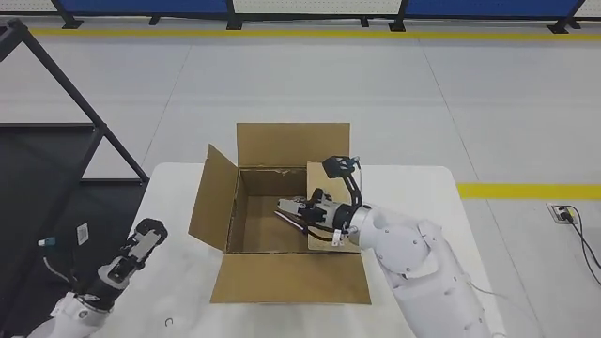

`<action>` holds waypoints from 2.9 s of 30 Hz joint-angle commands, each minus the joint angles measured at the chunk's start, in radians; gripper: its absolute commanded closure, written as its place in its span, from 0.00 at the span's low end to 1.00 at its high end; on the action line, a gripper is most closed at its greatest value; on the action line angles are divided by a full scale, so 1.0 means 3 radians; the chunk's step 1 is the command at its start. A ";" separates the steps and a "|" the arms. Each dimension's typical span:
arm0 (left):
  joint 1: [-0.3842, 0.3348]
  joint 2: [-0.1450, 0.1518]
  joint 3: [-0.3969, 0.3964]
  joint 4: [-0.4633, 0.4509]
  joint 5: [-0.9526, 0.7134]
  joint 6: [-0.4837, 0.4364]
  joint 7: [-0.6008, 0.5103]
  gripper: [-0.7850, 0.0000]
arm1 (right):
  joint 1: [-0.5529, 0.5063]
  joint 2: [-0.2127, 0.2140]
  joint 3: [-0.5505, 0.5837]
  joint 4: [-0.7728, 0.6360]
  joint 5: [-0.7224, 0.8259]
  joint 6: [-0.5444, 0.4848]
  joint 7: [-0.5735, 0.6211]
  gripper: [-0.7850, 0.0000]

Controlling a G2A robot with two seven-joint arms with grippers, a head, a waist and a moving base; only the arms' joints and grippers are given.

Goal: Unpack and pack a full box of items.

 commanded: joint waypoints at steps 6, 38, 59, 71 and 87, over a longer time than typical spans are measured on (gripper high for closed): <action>-0.0186 0.0027 0.0181 -0.0004 -0.0336 0.0001 -0.0526 0.00 | -0.0007 0.0015 0.0018 0.0038 0.0023 0.0022 -0.0060 0.00; -0.1204 -0.0016 0.1257 0.0436 -0.0135 0.1119 -0.0975 0.00 | -0.0139 0.0127 0.0131 0.0051 0.0149 -0.0070 0.0039 0.00; -0.1692 -0.0112 0.1715 0.0851 -0.0135 0.1597 -0.0676 0.00 | -0.0208 0.0178 0.0114 -0.0009 0.0215 -0.0093 -0.0025 0.00; -0.1681 -0.0134 0.1790 0.0822 -0.0053 0.1641 -0.0571 0.00 | -0.0171 0.0195 0.0040 0.0061 0.0247 -0.0145 0.0003 0.00; -0.1453 -0.0097 0.1506 0.0513 -0.0247 0.1510 -0.0579 0.00 | -0.0130 0.0226 -0.0044 0.0010 0.0215 -0.0204 0.0093 0.00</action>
